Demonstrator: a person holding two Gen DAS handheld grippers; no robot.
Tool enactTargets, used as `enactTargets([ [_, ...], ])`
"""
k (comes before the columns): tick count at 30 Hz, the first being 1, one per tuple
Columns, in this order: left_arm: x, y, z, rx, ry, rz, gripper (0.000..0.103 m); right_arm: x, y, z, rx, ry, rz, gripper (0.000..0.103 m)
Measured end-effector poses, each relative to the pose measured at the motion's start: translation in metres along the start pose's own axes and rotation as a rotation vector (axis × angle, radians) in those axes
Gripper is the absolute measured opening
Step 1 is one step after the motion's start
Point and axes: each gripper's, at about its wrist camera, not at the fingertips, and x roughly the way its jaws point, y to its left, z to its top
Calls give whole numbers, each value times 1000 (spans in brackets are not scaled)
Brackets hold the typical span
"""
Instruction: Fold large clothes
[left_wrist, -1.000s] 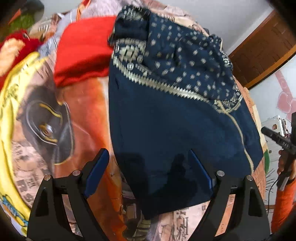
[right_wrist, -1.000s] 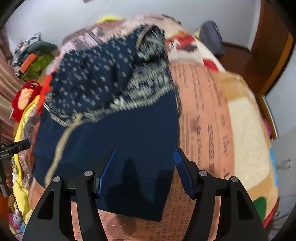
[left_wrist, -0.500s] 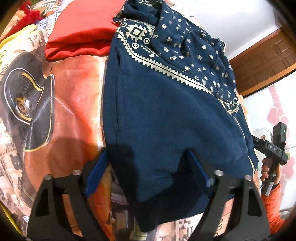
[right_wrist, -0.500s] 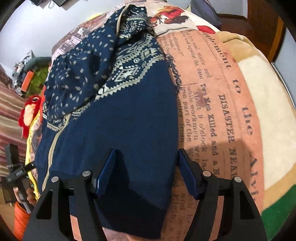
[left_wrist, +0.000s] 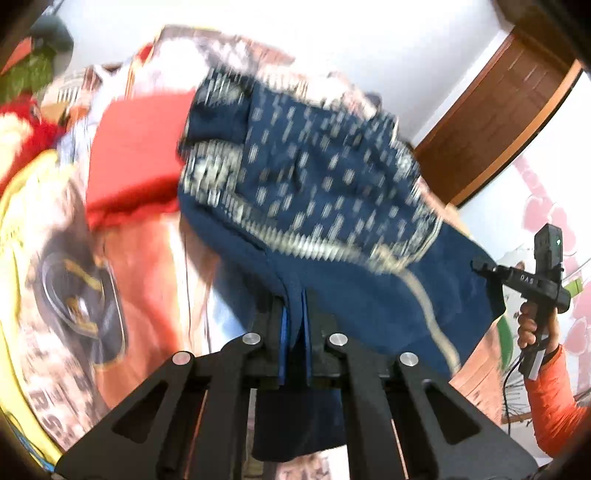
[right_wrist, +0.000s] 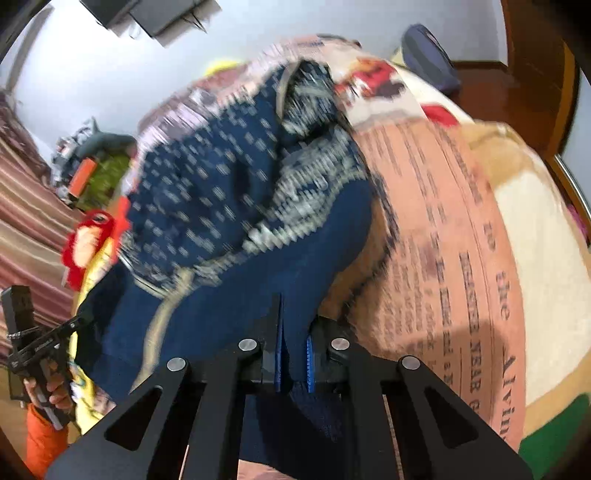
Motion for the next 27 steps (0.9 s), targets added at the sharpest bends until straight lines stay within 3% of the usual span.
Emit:
enactTargets([
  [5, -31, -13, 46, 23, -132, -50, 5, -22, 21, 39, -8, -93, 18, 8],
  [8, -39, -16, 79, 27, -190, -40, 5, -27, 34, 68, -42, -139, 9, 7],
  [12, -30, -12, 127, -7, -224, -13, 5, -23, 45, 110, -71, -189, -8, 7],
  [16, -6, 7, 170, -65, -264, 34, 5, -4, 40, 158, -13, -241, -86, 7],
  [22, 71, 57, 203, -174, -195, 135, 5, 58, 19, 199, 9, -157, -145, 7],
  [27, 131, 92, 195, -209, -71, 217, 5, 108, 0, 202, -3, -95, -193, 8],
])
